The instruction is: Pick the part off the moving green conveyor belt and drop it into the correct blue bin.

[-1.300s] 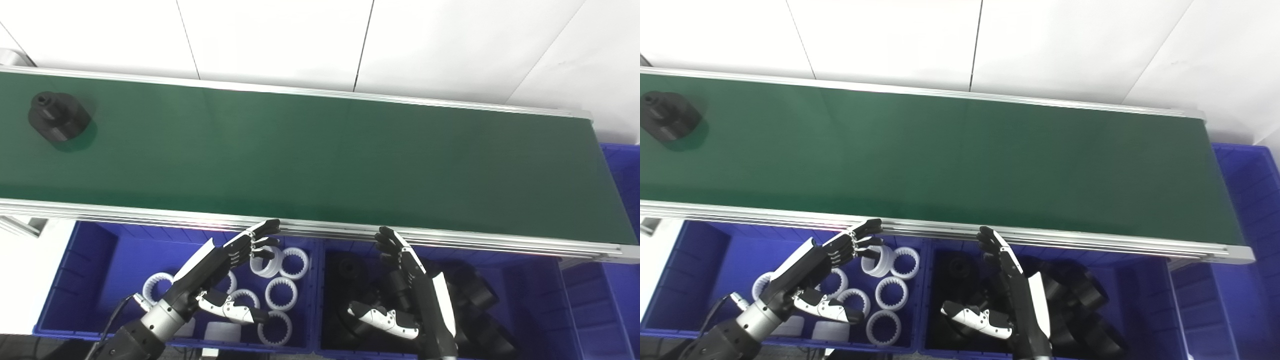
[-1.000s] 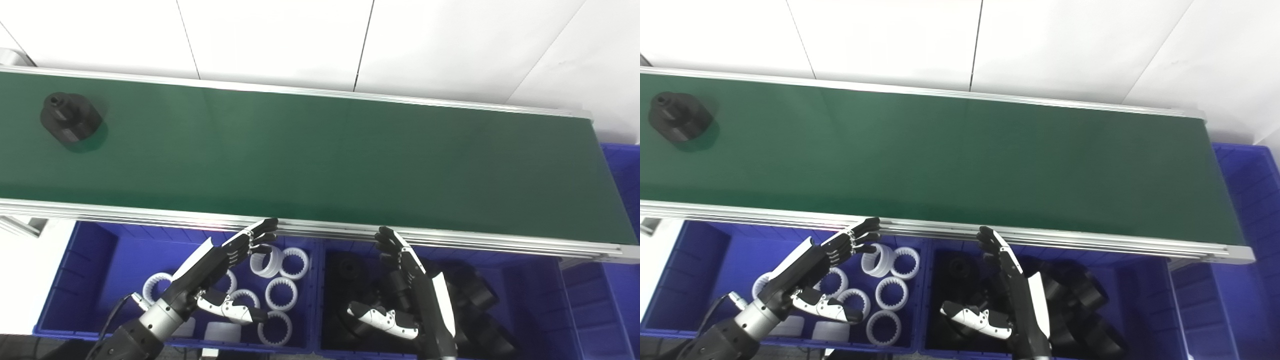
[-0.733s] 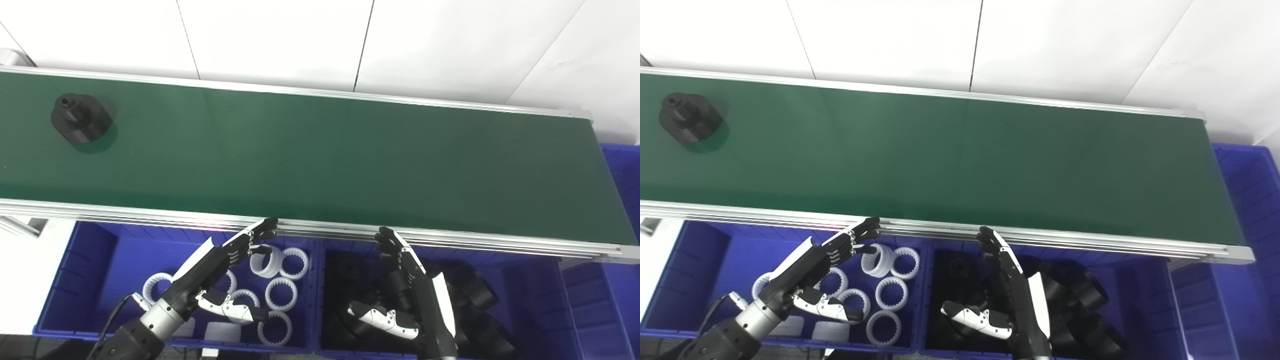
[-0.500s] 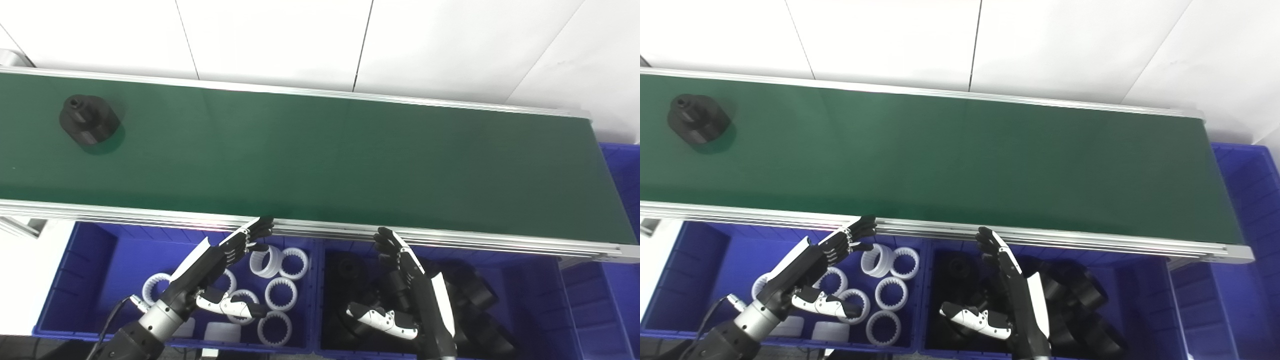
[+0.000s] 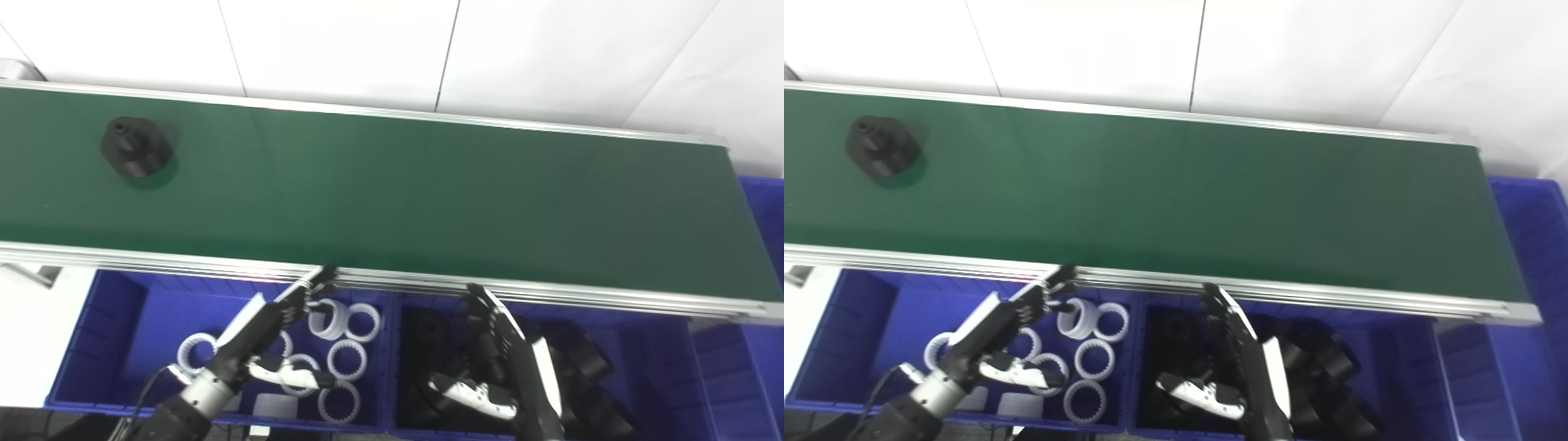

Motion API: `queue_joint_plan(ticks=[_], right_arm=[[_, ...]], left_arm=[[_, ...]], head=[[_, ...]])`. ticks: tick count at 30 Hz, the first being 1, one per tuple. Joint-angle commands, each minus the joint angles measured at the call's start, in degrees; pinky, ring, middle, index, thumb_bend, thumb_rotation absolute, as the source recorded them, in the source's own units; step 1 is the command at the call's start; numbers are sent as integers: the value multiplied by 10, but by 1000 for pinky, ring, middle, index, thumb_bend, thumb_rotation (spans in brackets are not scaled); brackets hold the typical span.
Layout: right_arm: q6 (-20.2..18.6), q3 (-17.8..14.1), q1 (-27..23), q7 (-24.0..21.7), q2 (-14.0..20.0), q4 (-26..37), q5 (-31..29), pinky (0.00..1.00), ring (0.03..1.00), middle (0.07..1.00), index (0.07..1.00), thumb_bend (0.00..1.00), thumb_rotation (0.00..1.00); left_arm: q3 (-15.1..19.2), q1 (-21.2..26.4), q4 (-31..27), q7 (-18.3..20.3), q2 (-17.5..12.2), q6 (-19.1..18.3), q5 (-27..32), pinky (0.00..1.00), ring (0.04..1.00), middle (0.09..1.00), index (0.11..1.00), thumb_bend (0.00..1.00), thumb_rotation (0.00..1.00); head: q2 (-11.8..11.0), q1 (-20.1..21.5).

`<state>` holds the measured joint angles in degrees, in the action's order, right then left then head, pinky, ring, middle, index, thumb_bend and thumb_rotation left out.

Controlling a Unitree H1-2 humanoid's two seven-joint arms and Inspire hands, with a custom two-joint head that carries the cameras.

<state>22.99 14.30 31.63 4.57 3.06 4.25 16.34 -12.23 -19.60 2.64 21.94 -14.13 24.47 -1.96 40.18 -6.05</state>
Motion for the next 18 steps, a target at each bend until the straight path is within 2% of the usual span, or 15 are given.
queue_joint_plan(ticks=[1,5,7,9,13,14,18], right_arm=[[39,3,-1,10,17,-2,-17,784,838,852,887,836,409],[39,16,-12,36,34,-19,-19,784,836,846,883,834,399],[39,19,-14,44,37,-24,-19,736,834,839,876,850,381],[39,23,-16,51,39,-29,-20,728,833,838,876,855,382],[39,30,-20,61,44,-36,-22,725,815,829,871,851,368],[39,31,-20,60,44,-36,-23,655,819,829,867,857,361],[39,33,-20,63,43,-38,-20,624,819,826,861,868,367]], left_arm=[[-8,-7,-10,-18,9,21,-22,774,886,942,938,901,270],[-28,5,12,-34,6,25,-28,779,870,929,916,899,229],[-41,12,22,-60,4,25,-40,761,856,917,913,916,284],[-48,15,29,-71,7,25,-38,757,853,912,906,926,276],[-66,20,34,-98,1,25,-46,747,854,905,886,947,250],[-70,21,35,-104,-2,25,-48,746,856,904,887,946,260],[-82,24,41,-118,-7,25,-40,756,862,899,888,948,262]], head=[[-23,-21],[-51,-37],[-61,-38],[-69,-35],[-77,-30],[-77,-30],[-85,-27]])
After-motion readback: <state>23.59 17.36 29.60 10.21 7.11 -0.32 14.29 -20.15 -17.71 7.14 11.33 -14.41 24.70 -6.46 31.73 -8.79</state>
